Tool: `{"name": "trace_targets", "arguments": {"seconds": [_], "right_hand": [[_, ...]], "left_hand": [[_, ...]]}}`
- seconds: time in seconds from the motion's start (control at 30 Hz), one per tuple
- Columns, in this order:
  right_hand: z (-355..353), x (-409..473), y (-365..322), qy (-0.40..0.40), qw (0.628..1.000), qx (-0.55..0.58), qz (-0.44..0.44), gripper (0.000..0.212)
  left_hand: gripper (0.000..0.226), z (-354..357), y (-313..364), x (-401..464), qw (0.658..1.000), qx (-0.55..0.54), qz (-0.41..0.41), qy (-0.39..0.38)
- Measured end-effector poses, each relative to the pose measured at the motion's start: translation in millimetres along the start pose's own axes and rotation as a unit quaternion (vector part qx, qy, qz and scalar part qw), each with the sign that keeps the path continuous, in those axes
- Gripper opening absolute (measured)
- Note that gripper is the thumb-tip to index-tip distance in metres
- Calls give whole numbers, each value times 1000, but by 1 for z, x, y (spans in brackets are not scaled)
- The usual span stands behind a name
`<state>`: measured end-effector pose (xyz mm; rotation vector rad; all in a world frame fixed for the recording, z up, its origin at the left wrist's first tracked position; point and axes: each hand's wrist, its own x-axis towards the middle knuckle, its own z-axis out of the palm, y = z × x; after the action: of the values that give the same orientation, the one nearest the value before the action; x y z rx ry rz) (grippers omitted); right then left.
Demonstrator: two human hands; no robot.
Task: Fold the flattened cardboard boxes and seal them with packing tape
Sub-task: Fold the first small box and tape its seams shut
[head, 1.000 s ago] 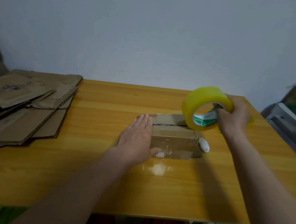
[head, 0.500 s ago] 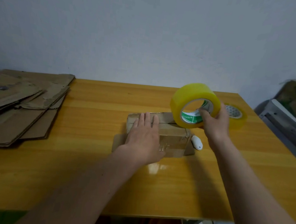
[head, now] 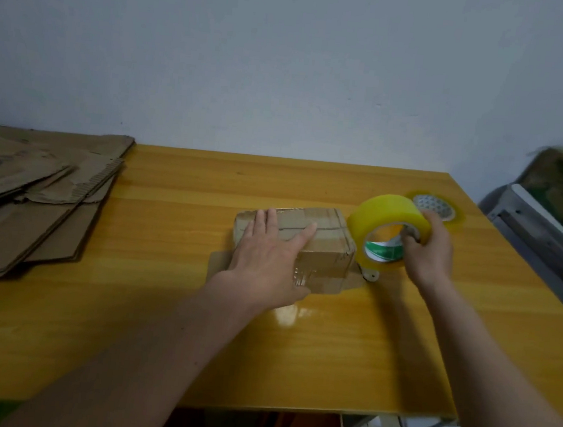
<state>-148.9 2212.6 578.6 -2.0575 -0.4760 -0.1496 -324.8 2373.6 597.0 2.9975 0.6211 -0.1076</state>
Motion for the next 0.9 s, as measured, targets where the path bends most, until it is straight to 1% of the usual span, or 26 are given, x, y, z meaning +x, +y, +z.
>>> {"name": "trace_targets", "arguments": {"seconds": [0.07,0.13,0.17,0.2,0.27,0.33,0.4,0.47,0.53,0.6,0.67,0.77,0.83,0.9], "right_hand": [[3,-5,-2,-8,1000,12,16,30],[6,-12,-5,-39,999,9,16,34],[8,-18,-9,-75,997,19,15,33],[11,-24,-14,-126,991,46,17,31],[17,-37,-26,-243,965,99,17,34],[20,-46,-35,-333,935,124,18,44],[21,-52,-42,-383,912,144,27,53],[26,-58,-48,-419,887,191,38,47],[37,-66,-55,-442,865,233,43,45],[50,-74,-64,-436,865,243,41,51],[58,-80,-74,-423,869,252,51,55],[63,-86,-79,-455,859,223,74,56],[65,-92,-79,-453,858,219,99,59],[67,-97,-79,-433,865,230,110,59]], "left_hand": [[100,-3,-7,0,1000,-8,-3,-4],[97,-9,-16,1,999,-32,-13,-1],[97,-11,-20,3,999,-47,-18,6],[98,-12,-23,5,998,-56,-18,17],[92,-12,-29,8,998,-46,9,42],[80,-12,-40,13,997,-31,48,43],[76,-14,-60,18,996,-45,79,21],[76,-14,-81,23,995,-60,85,2],[75,-14,-96,27,995,-69,70,1],[73,-17,-104,30,996,-54,73,1],[71,-21,-108,34,995,-23,92,-6],[70,-24,-111,40,996,-9,94,-3],[70,-23,-112,44,995,-28,92,-3],[71,-21,-112,46,993,-78,87,-7]]}}
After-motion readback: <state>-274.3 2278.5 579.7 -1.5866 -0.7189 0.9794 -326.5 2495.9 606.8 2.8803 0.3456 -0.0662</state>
